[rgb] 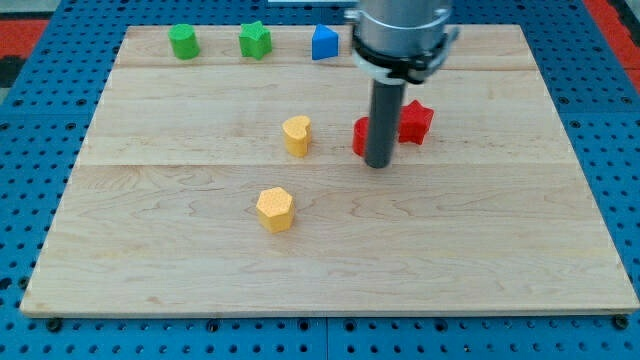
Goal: Nudge yellow heart a bit towards up
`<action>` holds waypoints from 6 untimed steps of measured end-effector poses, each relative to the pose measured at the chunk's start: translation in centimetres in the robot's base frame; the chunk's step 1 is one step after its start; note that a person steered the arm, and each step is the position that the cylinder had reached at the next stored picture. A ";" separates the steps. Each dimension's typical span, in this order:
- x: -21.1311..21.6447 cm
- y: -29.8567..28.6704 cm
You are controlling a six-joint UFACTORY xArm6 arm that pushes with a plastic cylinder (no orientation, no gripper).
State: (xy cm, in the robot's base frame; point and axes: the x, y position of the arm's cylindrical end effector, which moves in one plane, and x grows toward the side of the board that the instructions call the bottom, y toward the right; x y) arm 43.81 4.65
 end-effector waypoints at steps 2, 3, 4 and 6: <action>-2.3 -1.6; -0.6 -5.4; -1.0 -10.8; -3.9 -11.2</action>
